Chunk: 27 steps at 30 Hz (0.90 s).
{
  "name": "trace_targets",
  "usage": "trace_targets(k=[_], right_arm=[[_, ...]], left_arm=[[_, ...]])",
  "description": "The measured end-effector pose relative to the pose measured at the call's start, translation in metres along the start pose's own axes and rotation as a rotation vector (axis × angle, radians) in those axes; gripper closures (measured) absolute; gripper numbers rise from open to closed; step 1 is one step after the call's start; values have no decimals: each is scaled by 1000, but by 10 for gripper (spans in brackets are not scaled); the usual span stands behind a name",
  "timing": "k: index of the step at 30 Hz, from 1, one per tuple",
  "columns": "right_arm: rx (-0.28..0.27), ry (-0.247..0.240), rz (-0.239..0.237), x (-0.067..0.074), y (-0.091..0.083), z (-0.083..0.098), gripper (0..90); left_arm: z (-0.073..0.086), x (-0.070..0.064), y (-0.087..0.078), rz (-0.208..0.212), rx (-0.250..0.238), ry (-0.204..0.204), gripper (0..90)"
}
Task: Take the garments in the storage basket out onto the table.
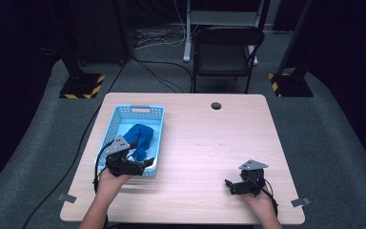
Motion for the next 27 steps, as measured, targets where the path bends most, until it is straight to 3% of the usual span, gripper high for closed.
trace_targets(k=[7, 10, 27], right_arm=[[0, 0, 0, 0, 0, 0, 0], [0, 0, 0, 0, 0, 0, 0], [0, 0, 0, 0, 0, 0, 0]], left_arm=[[2, 7, -2, -23, 5, -15, 55], [3, 12, -5, -60, 15, -27, 56], [12, 25, -5, -102, 51, -88, 56]])
Point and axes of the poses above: each handheld gripper's, and its own axes: y roughly forward along the jaws, z roughly out of its underside, x roughly to its left, the point moved 5 cm from there along y, roughly forward along the jaws, and after that the axes turned 4 degrees about x, right-handed, at the moved point
